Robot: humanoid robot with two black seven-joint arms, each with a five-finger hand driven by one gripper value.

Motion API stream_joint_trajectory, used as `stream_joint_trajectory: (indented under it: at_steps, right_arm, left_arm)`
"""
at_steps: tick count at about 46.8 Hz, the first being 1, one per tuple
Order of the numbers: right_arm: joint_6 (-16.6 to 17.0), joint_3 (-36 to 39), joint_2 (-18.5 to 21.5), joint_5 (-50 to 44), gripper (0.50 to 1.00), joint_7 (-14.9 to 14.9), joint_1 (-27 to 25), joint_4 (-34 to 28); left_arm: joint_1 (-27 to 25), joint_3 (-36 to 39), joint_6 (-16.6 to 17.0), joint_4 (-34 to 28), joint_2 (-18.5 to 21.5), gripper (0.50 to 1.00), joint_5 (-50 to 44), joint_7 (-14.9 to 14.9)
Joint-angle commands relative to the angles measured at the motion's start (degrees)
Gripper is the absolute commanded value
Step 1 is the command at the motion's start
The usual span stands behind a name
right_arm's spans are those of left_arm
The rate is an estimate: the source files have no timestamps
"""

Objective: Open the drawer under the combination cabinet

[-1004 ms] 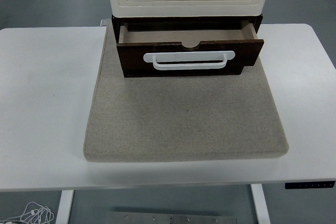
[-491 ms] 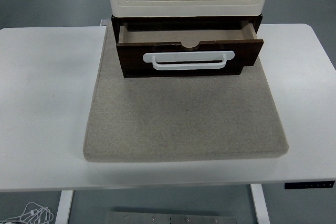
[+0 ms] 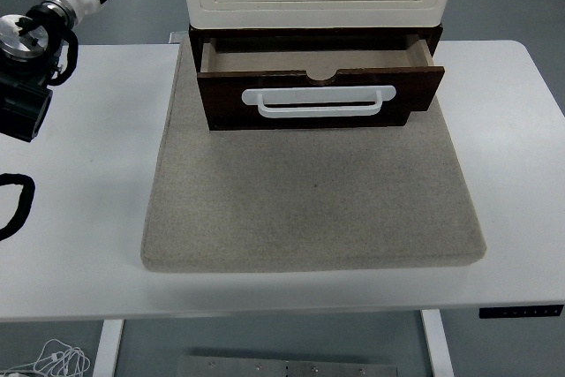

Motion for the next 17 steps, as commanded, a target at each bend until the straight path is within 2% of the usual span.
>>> stream_joint_trajectory:
  at_steps: [1, 17]
  right_arm:
    - [0.0, 0.0, 0.0, 0.0, 0.926, 0.0, -0.1, 0.0]
    - [0.3, 0.6, 0.0, 0.1, 0.926, 0.0, 0.0, 0.0]
  left_arm:
    - [1.3, 0.0, -0.1, 0.0, -1.7, 1.0, 0.0, -0.2]
    - [2.6, -1.1, -1.6, -0.4, -2.9, 1.0, -0.8, -2.3]
